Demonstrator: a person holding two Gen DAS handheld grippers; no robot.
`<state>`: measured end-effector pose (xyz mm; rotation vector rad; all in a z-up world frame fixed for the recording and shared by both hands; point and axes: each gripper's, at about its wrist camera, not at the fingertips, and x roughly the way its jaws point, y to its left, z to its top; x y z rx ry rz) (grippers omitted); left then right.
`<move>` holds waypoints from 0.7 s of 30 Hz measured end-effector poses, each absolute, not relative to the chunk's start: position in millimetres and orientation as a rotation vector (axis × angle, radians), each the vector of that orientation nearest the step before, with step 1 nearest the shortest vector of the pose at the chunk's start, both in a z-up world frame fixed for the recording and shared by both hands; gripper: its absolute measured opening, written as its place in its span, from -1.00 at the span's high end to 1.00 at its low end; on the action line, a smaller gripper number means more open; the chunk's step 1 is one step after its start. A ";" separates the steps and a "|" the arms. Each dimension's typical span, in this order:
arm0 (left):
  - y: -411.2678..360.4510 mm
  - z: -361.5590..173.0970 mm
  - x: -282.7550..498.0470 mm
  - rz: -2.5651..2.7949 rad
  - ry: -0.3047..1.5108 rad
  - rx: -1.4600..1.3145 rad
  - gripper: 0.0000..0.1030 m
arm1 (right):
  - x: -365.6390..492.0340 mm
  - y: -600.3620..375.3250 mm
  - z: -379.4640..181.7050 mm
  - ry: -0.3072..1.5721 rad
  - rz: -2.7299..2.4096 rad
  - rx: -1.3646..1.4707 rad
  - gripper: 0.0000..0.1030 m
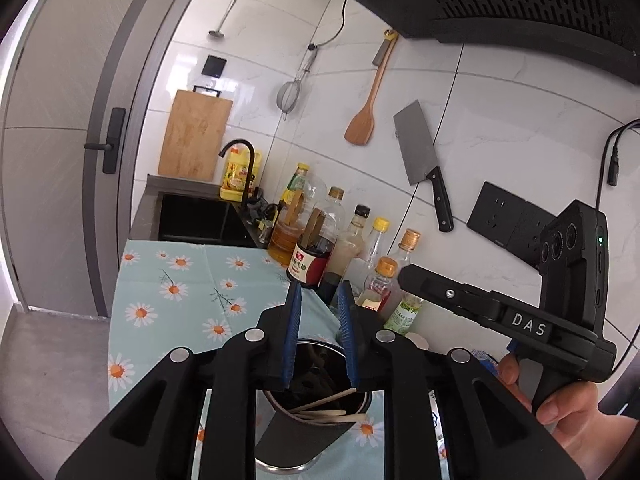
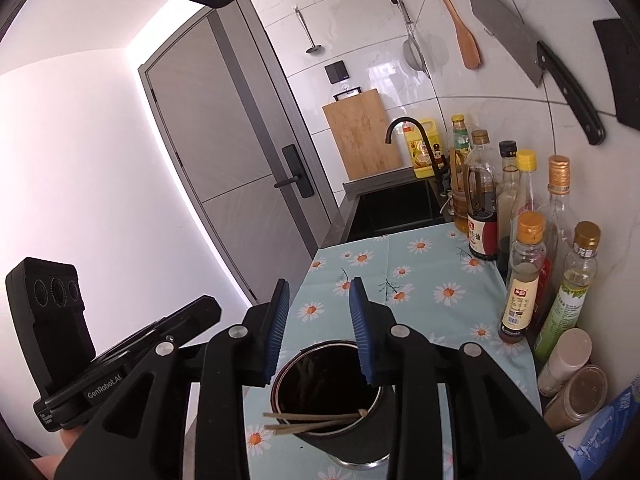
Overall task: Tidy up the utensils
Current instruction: 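Withdraw the open right tool back toward the remaining utensils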
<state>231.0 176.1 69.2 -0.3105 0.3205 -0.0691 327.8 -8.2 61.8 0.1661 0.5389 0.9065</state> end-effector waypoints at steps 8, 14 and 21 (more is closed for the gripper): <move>160.2 85.9 192.3 -0.049 0.306 -0.281 0.48 | 298.0 -36.6 76.7 0.533 0.945 0.151 0.19; 146.7 91.6 163.6 -0.027 0.316 -0.274 0.26 | 271.7 -53.4 77.3 0.545 0.989 0.117 0.10; 118.3 88.5 133.6 0.001 0.345 -0.257 0.06 | 244.1 -76.1 71.5 0.569 1.049 0.081 0.05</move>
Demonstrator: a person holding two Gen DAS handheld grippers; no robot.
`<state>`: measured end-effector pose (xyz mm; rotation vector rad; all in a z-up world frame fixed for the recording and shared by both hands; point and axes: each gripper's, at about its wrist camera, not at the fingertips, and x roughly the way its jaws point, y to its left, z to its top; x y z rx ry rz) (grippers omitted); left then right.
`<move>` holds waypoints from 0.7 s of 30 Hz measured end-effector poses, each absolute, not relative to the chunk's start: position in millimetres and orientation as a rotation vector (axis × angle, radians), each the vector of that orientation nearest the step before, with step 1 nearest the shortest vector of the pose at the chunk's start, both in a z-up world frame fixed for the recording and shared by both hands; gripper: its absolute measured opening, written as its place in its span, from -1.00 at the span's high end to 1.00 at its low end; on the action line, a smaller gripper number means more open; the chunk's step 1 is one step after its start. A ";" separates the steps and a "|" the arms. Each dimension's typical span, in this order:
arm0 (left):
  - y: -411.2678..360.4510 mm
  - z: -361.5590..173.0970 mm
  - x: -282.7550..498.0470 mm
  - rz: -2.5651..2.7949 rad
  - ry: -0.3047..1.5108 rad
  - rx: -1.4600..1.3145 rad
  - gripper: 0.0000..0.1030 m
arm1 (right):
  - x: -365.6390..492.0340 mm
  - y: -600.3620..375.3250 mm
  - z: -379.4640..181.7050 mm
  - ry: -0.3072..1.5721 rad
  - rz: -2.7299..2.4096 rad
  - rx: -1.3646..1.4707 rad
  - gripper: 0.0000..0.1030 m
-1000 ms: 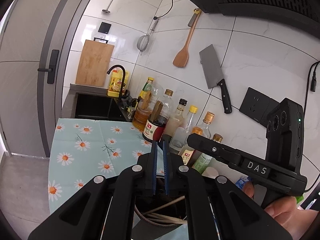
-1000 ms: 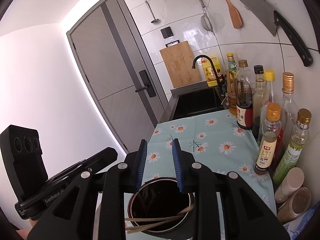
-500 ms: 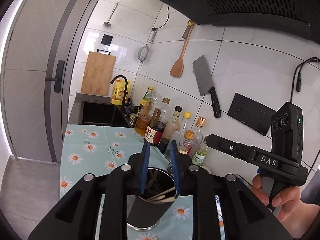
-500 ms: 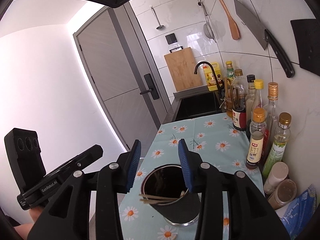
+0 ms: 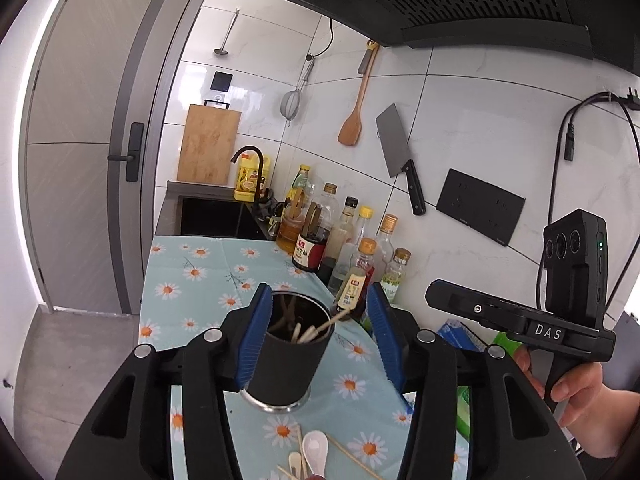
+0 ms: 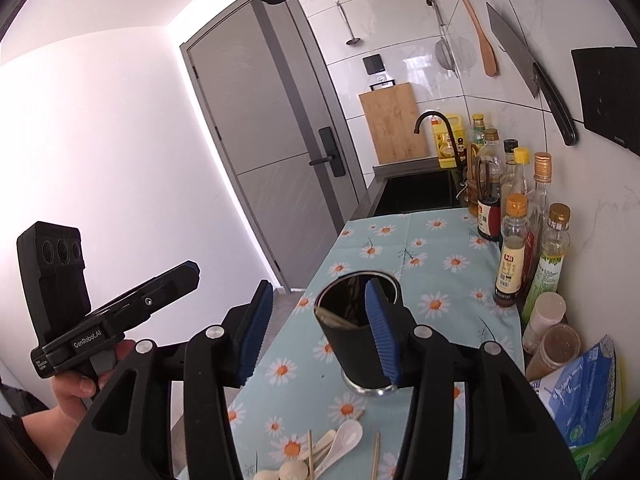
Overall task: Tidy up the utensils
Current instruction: 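Withdraw the open right tool back toward the remaining utensils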
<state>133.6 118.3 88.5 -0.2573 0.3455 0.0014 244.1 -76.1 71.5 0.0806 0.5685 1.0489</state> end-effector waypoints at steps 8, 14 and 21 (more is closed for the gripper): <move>81.5 71.3 106.2 0.046 0.411 -0.260 -0.03 | 226.0 -113.5 61.7 0.610 1.092 0.087 -0.03; 54.9 60.4 85.9 0.100 0.464 -0.265 -0.28 | 213.1 -146.1 51.8 0.643 1.093 0.094 -0.21; 24.6 51.9 57.3 0.135 0.480 -0.264 -0.45 | 192.5 -173.0 37.0 0.665 1.113 0.075 -0.35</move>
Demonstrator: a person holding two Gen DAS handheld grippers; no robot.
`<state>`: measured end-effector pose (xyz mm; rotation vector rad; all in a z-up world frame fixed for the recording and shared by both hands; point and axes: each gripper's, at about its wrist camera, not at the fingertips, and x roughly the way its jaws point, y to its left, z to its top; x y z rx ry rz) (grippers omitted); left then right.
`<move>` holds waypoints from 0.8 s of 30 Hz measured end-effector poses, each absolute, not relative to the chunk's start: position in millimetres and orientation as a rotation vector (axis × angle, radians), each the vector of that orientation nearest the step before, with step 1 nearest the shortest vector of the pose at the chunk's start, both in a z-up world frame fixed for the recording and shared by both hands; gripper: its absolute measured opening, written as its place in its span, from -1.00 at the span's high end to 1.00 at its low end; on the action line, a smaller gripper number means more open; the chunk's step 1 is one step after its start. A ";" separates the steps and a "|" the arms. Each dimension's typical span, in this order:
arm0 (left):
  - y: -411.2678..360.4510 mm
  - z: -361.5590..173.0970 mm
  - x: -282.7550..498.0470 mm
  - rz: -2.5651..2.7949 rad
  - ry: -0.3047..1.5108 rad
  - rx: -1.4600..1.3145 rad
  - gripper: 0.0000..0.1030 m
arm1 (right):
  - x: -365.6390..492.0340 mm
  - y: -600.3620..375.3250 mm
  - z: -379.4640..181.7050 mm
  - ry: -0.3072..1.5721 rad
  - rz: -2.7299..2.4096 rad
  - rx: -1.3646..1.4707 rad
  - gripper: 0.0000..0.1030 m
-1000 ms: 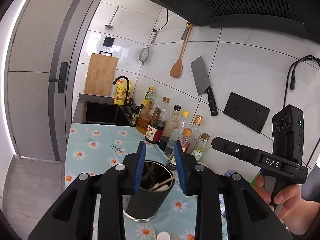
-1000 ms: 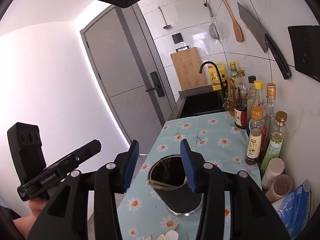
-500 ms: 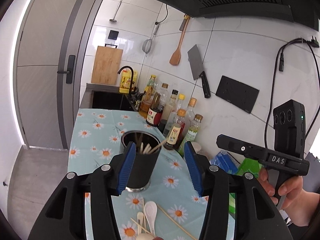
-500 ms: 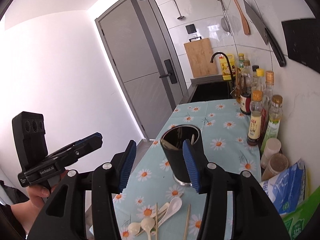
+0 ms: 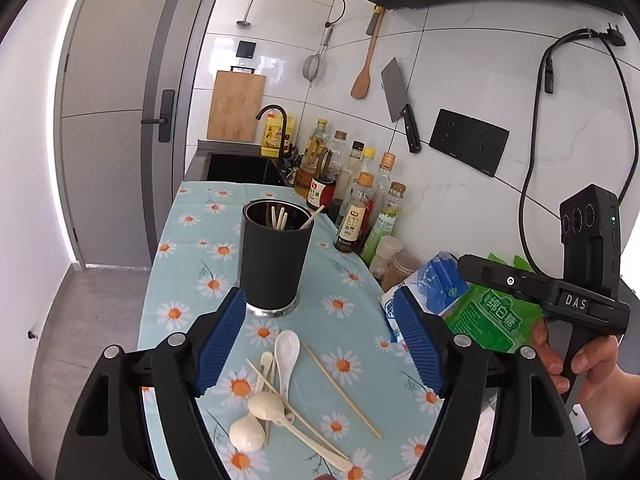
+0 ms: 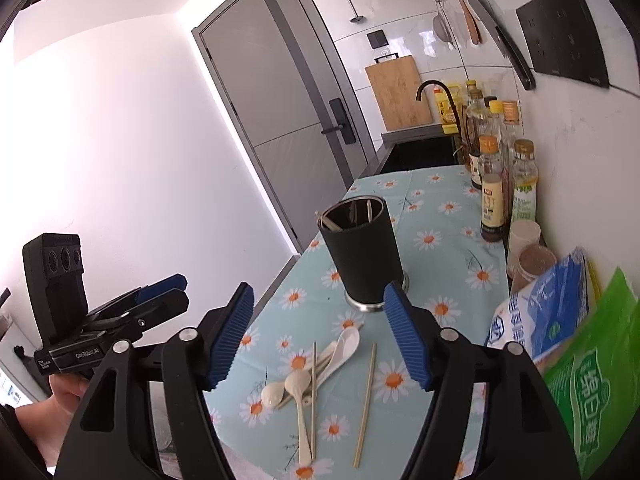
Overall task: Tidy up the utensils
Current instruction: 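Withdraw the open right tool back toward the remaining utensils, then lower the right tool onto a wooden chopstick and close it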
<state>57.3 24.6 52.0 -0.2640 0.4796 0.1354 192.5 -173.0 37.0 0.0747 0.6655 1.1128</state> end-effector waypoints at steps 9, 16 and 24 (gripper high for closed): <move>6.2 37.7 37.1 0.166 0.510 -0.304 -0.45 | 173.0 -184.1 16.6 0.709 1.155 0.047 -0.35; 4.4 5.7 31.7 0.160 0.573 -0.375 -0.45 | 170.9 -172.2 -16.1 0.800 1.170 0.021 -0.35; 9.6 -40.7 21.7 0.142 0.663 -0.469 -0.42 | 168.4 -130.8 -57.2 0.939 1.222 -0.064 -0.30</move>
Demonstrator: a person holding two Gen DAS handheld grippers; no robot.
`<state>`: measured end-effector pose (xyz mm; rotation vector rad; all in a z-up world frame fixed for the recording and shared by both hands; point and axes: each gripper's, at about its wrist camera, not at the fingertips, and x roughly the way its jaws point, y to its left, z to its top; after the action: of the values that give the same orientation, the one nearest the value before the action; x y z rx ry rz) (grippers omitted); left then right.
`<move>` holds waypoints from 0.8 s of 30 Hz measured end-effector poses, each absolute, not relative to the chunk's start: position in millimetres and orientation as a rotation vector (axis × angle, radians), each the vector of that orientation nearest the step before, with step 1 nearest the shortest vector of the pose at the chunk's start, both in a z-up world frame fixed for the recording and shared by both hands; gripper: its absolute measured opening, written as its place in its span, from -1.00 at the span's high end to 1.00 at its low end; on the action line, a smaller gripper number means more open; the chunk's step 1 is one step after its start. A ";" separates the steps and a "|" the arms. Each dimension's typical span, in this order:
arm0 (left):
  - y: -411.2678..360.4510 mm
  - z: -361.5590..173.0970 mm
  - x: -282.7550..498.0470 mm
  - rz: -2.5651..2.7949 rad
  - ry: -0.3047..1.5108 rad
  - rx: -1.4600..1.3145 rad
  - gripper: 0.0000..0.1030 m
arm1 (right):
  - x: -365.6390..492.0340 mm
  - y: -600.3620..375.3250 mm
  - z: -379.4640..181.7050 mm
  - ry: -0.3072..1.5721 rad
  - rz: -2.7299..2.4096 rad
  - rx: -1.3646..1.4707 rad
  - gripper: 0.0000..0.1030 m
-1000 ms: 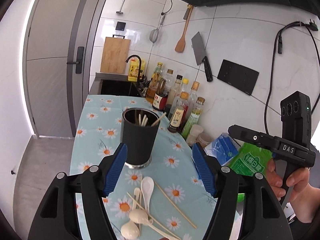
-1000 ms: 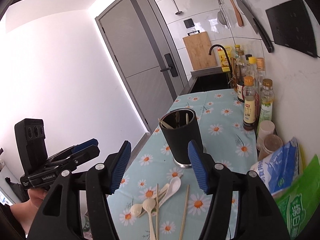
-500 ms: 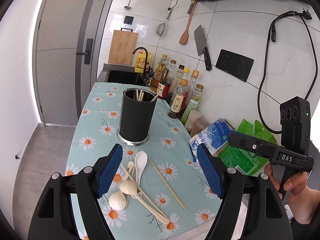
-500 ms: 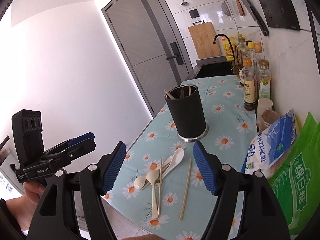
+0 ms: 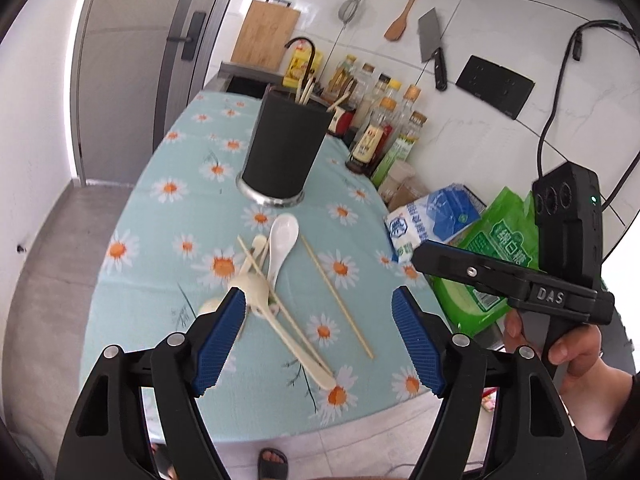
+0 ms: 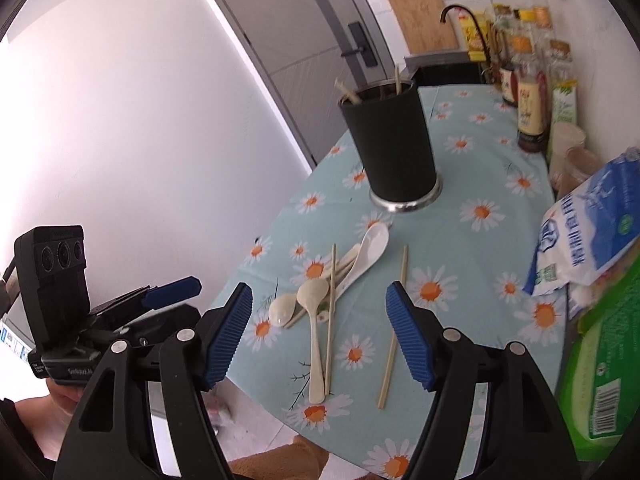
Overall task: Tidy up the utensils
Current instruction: 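Lower the right tool onto a wooden chopstick and close it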
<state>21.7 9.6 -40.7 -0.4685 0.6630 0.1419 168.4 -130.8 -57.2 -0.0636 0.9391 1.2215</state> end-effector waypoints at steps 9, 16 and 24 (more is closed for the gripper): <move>20.5 -81.4 15.4 0.126 0.717 -0.568 -0.41 | 173.4 -68.5 -109.3 1.130 1.247 -0.228 0.14; 26.3 -109.1 17.5 0.101 0.741 -0.657 -0.41 | 174.8 -25.6 -144.6 1.243 1.205 -0.440 0.50; 29.4 -121.3 20.1 0.060 0.744 -0.702 -0.41 | 175.1 6.4 -161.8 1.324 1.131 -0.610 0.58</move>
<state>20.1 29.4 -121.3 -0.7016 0.7441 0.0602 175.1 6.4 -161.8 -0.6097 1.3235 1.1313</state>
